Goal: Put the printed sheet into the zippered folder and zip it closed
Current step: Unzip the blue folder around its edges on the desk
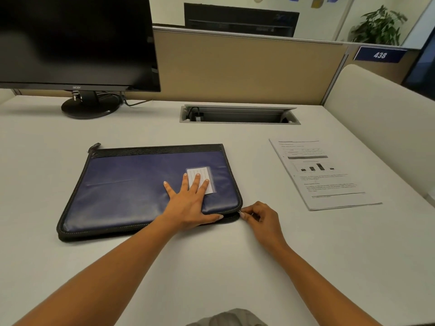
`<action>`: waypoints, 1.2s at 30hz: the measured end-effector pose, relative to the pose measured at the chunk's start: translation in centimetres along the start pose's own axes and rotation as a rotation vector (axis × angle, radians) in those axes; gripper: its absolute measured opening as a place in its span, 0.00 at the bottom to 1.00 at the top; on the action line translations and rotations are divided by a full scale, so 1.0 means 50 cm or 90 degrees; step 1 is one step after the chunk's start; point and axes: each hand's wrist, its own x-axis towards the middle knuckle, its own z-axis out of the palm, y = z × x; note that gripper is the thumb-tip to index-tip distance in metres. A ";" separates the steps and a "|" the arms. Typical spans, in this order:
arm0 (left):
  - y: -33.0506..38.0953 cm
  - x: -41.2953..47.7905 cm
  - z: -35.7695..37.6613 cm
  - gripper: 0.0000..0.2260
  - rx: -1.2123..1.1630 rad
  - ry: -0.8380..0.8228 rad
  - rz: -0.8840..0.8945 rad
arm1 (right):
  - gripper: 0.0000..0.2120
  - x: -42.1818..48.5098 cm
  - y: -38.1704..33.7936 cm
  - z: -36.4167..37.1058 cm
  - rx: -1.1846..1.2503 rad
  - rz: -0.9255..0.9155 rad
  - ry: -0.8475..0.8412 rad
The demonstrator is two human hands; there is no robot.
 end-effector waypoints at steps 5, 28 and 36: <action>0.000 -0.003 0.006 0.60 0.001 0.015 0.006 | 0.04 -0.003 -0.006 0.010 -0.054 -0.026 0.037; -0.024 -0.051 -0.043 0.30 0.108 -0.049 0.016 | 0.09 0.094 0.006 -0.018 -0.152 0.043 0.139; -0.019 -0.049 -0.036 0.30 0.106 -0.062 0.005 | 0.10 0.065 0.006 0.009 -0.124 0.055 0.175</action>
